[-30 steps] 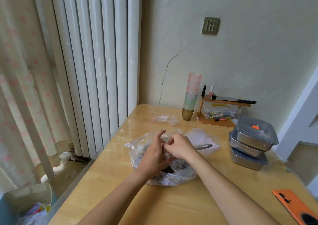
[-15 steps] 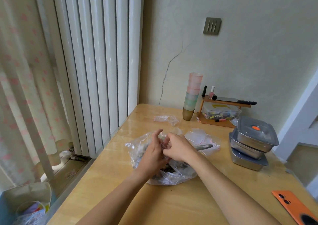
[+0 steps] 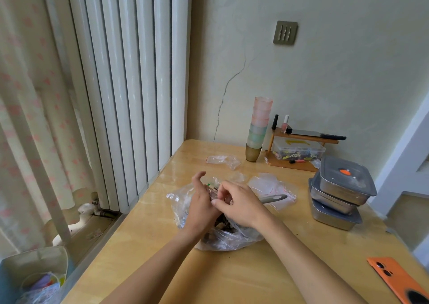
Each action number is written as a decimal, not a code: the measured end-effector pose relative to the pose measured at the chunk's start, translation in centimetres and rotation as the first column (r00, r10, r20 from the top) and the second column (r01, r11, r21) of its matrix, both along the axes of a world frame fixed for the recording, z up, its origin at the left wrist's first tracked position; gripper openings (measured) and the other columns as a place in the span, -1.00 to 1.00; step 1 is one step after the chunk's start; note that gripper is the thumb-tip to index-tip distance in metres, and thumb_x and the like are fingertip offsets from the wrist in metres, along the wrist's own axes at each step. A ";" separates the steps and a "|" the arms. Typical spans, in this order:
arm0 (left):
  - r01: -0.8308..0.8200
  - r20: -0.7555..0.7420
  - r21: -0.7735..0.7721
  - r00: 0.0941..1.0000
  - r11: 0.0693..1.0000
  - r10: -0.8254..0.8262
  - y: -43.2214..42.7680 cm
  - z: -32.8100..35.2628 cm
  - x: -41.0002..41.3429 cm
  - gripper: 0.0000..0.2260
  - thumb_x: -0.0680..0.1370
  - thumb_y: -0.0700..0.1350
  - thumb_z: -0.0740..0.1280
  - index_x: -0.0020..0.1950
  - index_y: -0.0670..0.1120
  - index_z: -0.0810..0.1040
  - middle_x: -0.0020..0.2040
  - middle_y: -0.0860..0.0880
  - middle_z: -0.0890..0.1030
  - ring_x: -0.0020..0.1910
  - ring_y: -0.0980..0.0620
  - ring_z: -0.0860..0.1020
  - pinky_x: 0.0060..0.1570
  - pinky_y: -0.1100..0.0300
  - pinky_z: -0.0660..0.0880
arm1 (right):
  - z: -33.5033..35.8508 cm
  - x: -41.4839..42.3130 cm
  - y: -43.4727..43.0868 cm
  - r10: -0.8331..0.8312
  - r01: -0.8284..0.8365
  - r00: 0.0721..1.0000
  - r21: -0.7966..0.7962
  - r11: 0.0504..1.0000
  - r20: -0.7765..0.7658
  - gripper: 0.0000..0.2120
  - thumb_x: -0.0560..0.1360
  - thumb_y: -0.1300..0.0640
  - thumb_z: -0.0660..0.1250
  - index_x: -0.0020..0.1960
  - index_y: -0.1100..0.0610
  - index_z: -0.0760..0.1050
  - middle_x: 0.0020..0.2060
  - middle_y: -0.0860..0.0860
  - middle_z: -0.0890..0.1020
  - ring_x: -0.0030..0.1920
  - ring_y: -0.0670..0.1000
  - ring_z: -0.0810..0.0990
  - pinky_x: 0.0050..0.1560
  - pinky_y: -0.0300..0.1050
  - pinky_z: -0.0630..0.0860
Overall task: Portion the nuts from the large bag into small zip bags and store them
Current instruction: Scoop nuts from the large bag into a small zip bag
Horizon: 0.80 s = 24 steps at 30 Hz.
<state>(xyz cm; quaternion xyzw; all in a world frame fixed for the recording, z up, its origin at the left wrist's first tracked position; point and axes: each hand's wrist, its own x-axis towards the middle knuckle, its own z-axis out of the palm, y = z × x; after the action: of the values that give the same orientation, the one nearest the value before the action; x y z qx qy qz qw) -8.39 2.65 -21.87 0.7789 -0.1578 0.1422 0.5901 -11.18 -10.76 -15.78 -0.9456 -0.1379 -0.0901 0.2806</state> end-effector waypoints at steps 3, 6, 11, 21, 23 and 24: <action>-0.011 -0.015 0.005 1.000 1.000 0.011 -0.1 0.2 0.1 -0.21 0.41 -0.15 0.51 0.44 0.07 0.06 -0.30 0.00 0.40 -0.39 0.14 0.39 -0.34 0.28 0.39 | -0.4 0.3 -0.6 -0.056 0.057 0.998 -0.022 0.998 0.029 -0.86 0.56 0.09 0.42 -0.16 0.02 0.53 -0.18 -0.10 0.62 -0.19 -0.13 0.54 -0.17 -0.20 0.47; 0.053 -0.045 -0.004 0.998 0.999 -0.053 0.0 0.5 -0.3 -0.20 0.43 -0.15 0.55 0.47 0.02 0.08 -0.29 0.04 0.41 -0.41 0.19 0.41 -0.31 0.26 0.45 | -0.5 0.7 -1.3 -0.150 0.145 0.988 0.121 0.982 0.035 -0.86 0.56 0.17 0.40 -0.17 0.03 0.54 -0.26 -0.08 0.65 -0.25 -0.10 0.58 -0.20 -0.18 0.56; 0.126 -0.160 -0.310 0.970 0.942 -0.183 0.7 0.9 -1.3 -0.50 0.56 -0.15 0.49 0.38 0.00 0.28 -0.03 -0.08 0.65 -0.21 0.05 0.66 -0.19 0.24 0.59 | -1.4 1.1 -2.0 -0.130 0.112 0.991 0.456 0.883 0.008 -0.90 0.53 0.20 0.47 -0.12 0.06 0.58 -0.22 -0.06 0.67 -0.17 -0.11 0.63 -0.11 -0.27 0.57; 0.090 -0.119 -0.477 0.979 0.874 -0.166 1.8 -0.8 -1.4 -0.82 0.59 -0.28 0.43 0.17 -0.15 0.55 -0.10 -0.15 0.68 -0.10 -0.02 0.64 -0.06 0.20 0.57 | -4.7 -0.3 -0.7 0.059 0.087 0.986 0.780 0.620 -0.157 -0.83 0.53 -0.01 0.51 0.07 0.01 0.65 0.02 0.05 0.72 0.12 0.04 0.68 0.14 -0.13 0.58; 0.086 -0.118 -0.488 0.980 0.868 -0.163 1.8 -1.0 -1.5 -0.83 0.60 -0.28 0.41 0.17 -0.15 0.55 -0.10 -0.17 0.68 -0.07 -0.07 0.66 -0.03 0.17 0.59 | -4.8 -0.7 -0.6 0.137 0.055 0.974 0.773 0.632 -0.182 -0.89 0.56 0.08 0.50 0.07 0.05 0.65 0.01 0.06 0.73 0.10 0.02 0.70 0.12 -0.16 0.58; 0.080 -0.115 -0.487 0.981 0.870 -0.155 1.9 -1.0 -1.7 -0.85 0.61 -0.27 0.41 0.16 -0.14 0.56 -0.10 -0.18 0.69 -0.07 -0.08 0.67 -0.03 0.18 0.59 | -4.9 -0.9 -0.5 0.143 0.042 0.975 0.768 0.639 -0.172 -0.90 0.56 0.11 0.50 0.07 0.05 0.65 0.01 0.06 0.74 0.09 0.02 0.71 0.12 -0.15 0.58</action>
<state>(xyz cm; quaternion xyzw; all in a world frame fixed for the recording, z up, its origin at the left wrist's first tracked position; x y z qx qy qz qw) -10.06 4.56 -22.91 0.6056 -0.1199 0.0813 0.7825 -12.05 -11.28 -20.67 -0.7367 -0.0817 -0.0287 0.6707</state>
